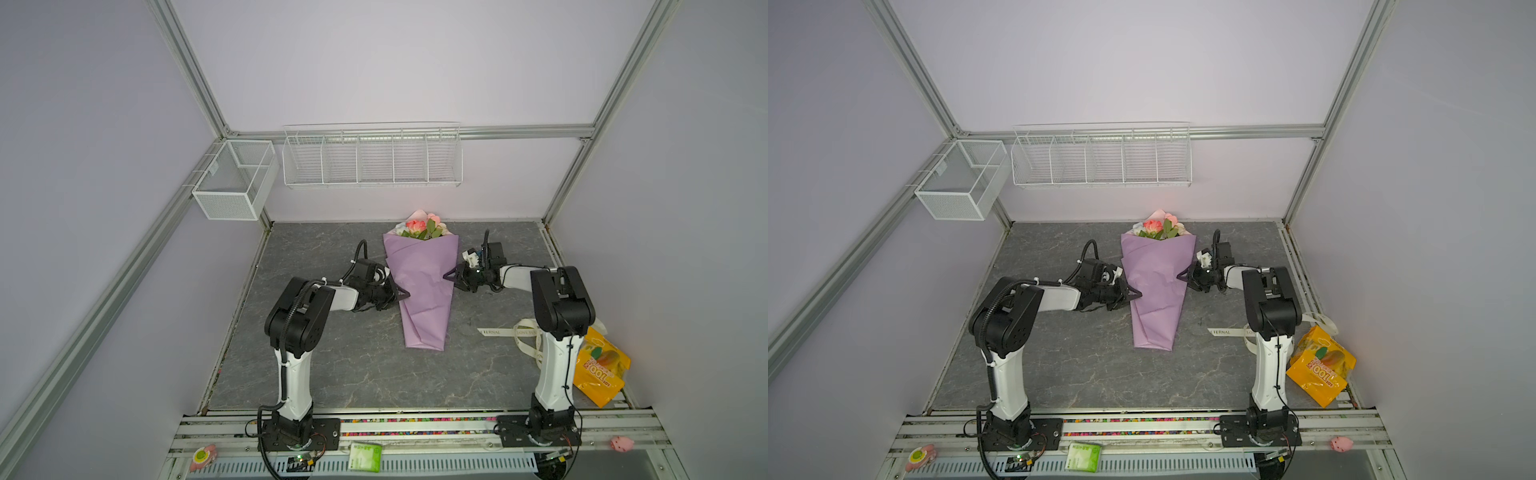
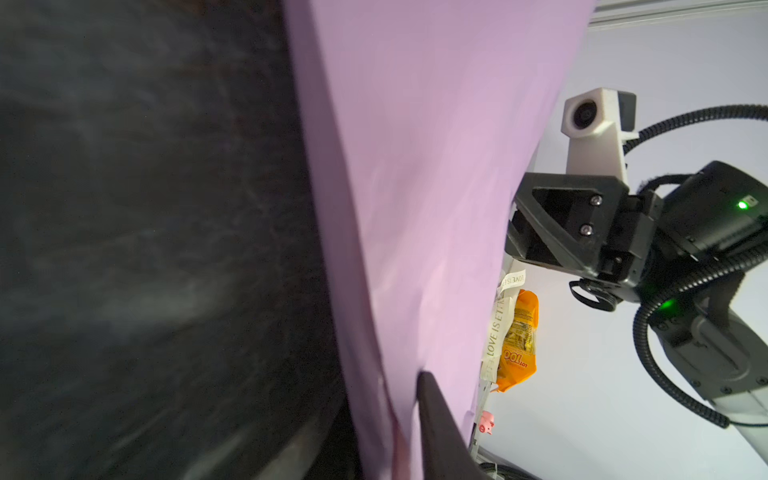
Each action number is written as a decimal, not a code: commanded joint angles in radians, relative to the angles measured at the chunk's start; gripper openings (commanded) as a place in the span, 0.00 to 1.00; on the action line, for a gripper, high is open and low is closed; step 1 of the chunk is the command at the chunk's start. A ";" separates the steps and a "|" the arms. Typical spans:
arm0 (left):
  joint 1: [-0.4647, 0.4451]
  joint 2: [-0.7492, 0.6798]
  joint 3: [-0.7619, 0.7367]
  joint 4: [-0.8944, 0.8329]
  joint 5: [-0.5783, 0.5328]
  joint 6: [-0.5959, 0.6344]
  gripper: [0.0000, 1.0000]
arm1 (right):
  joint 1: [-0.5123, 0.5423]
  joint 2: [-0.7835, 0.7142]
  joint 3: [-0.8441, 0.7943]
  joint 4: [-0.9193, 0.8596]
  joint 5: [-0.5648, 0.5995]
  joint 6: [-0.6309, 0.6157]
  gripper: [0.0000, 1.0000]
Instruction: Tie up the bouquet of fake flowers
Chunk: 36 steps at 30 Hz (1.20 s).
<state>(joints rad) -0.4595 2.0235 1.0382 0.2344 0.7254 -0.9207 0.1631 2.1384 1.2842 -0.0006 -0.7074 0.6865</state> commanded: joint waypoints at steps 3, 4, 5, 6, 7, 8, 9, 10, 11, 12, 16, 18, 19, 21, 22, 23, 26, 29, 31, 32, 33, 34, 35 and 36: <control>0.041 0.073 -0.008 0.108 -0.029 -0.104 0.12 | 0.000 0.093 0.086 0.002 -0.043 0.013 0.29; 0.059 0.084 -0.004 0.130 -0.022 -0.123 0.11 | 0.001 0.106 0.103 0.011 -0.043 0.026 0.28; 0.071 0.094 -0.001 0.163 -0.015 -0.146 0.09 | 0.004 0.122 0.120 0.019 -0.038 0.035 0.28; 0.080 0.104 0.002 0.186 -0.006 -0.155 0.08 | 0.006 0.137 0.136 0.023 -0.033 0.044 0.27; 0.091 0.111 0.010 0.199 0.000 -0.155 0.07 | 0.008 0.153 0.158 0.027 -0.032 0.055 0.25; 0.101 0.120 0.019 0.194 0.002 -0.184 0.07 | 0.010 0.168 0.175 0.037 -0.030 0.068 0.25; 0.110 0.124 0.028 0.186 0.000 -0.182 0.04 | 0.013 0.180 0.187 0.052 -0.029 0.086 0.25; 0.117 0.130 0.039 0.177 0.000 -0.177 0.03 | 0.016 0.193 0.196 0.070 -0.027 0.102 0.25; 0.124 0.134 0.050 0.164 -0.001 -0.172 0.03 | 0.019 0.204 0.210 0.079 -0.026 0.116 0.25; 0.129 0.136 0.060 0.149 -0.002 -0.172 0.03 | 0.021 0.212 0.222 0.082 -0.026 0.122 0.25; 0.133 0.145 0.108 0.084 -0.011 -0.110 0.04 | 0.029 0.244 0.275 0.051 -0.019 0.127 0.22; 0.133 0.151 0.117 0.084 -0.011 -0.109 0.05 | 0.027 0.243 0.285 0.035 -0.020 0.121 0.22; 0.135 0.151 0.116 0.084 -0.012 -0.109 0.06 | 0.027 0.230 0.277 0.028 -0.010 0.118 0.23; 0.135 0.138 0.108 0.079 -0.014 -0.107 0.12 | 0.024 0.186 0.256 0.003 0.004 0.095 0.29; 0.136 0.120 0.097 0.076 -0.019 -0.100 0.17 | 0.023 0.152 0.247 -0.026 0.005 0.073 0.30; 0.136 0.096 0.078 0.068 -0.036 -0.092 0.23 | 0.023 0.115 0.242 -0.065 0.007 0.043 0.32; 0.137 0.015 0.006 0.100 -0.074 -0.086 0.42 | 0.018 0.002 0.261 -0.323 0.114 -0.111 0.37; 0.142 -0.044 -0.042 0.121 -0.080 -0.088 0.50 | 0.003 -0.138 0.198 -0.482 0.270 -0.208 0.38; 0.143 -0.082 -0.072 0.132 -0.077 -0.088 0.55 | -0.016 -0.244 0.116 -0.540 0.357 -0.227 0.38; 0.142 -0.107 -0.092 0.128 -0.080 -0.083 0.58 | -0.024 -0.310 0.065 -0.563 0.410 -0.231 0.39; 0.142 -0.136 -0.114 0.118 -0.090 -0.074 0.62 | -0.029 -0.379 -0.003 -0.582 0.478 -0.229 0.40; 0.143 -0.167 -0.137 0.108 -0.105 -0.063 0.64 | -0.033 -0.448 -0.052 -0.600 0.539 -0.227 0.41; 0.143 -0.203 -0.166 0.094 -0.121 -0.049 0.65 | -0.039 -0.516 -0.104 -0.631 0.606 -0.221 0.41; 0.143 -0.242 -0.193 0.074 -0.135 -0.034 0.66 | -0.046 -0.581 -0.152 -0.665 0.671 -0.209 0.42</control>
<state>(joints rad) -0.3210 1.8679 0.8951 0.3332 0.6388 -0.9936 0.1307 1.6737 1.2446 -0.4816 -0.2928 0.5106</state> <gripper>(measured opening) 0.652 0.414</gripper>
